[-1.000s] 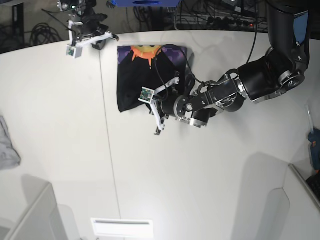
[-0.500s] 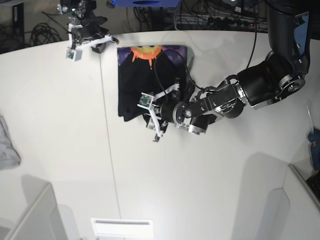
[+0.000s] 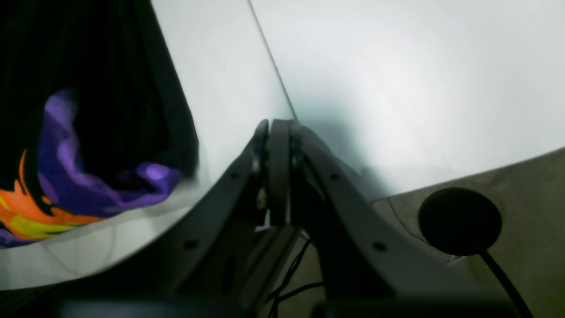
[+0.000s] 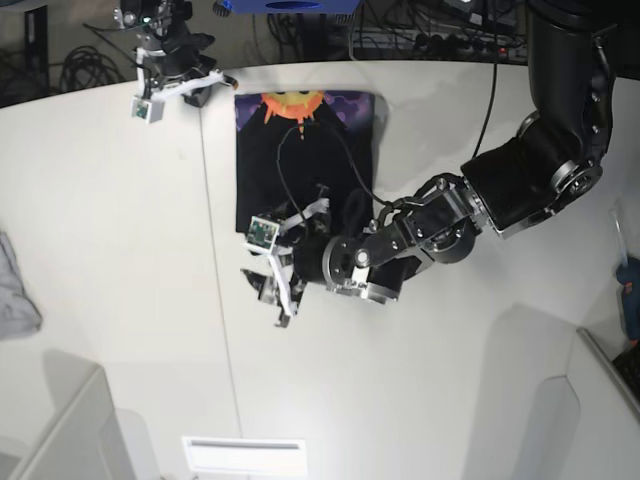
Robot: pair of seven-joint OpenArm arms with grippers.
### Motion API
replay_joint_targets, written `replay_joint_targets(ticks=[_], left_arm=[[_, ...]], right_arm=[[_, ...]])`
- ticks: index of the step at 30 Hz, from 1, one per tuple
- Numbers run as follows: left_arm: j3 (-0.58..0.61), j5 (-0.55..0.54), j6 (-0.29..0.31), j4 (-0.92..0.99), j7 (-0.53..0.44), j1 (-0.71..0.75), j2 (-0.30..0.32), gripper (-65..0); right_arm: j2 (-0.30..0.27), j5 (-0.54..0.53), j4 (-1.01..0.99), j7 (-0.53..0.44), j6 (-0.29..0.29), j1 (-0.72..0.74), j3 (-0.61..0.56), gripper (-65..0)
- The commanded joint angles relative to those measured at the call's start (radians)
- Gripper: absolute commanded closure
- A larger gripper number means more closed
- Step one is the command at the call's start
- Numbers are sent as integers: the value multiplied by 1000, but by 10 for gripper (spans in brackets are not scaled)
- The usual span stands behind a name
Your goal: Fold the T-shirt properly
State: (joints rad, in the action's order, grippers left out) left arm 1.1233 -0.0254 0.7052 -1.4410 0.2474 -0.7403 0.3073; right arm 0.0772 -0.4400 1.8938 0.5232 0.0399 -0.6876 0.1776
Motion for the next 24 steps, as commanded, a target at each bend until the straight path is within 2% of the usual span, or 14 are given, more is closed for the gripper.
replay_joint_targets(ticks=[1,5,9,11,14,20,24], left_arm=[[-33,-6,-7,-33,-4,-32,-6,-416],[-183,-18,-7,-140,132,-2,-7,-411],[-374,-5,-7,-269,189,113,-1,-390],[-475,-5,-7,-327,191,190,5,-288],[-644,-5,-7,-392,189,316,40,-15],[-895,-5,-7,-490,189,534,112,0],[-1026,-15,-7,-513,172,680,166,0]], right_arm=[[-3,-4,14,-15,-8,-5,4,0],[-3,-3,14,-18,-8,-8,4,0],[-30,-1,22,-21,-8,-10,6,0],[-53,-1,22,-21,-8,-8,3,0],[-78,0,25,-48,-8,-8,4,0],[-165,11,69,-182,-8,-44,4,0],[-179,174,94,-225,-11,-53,0,0]])
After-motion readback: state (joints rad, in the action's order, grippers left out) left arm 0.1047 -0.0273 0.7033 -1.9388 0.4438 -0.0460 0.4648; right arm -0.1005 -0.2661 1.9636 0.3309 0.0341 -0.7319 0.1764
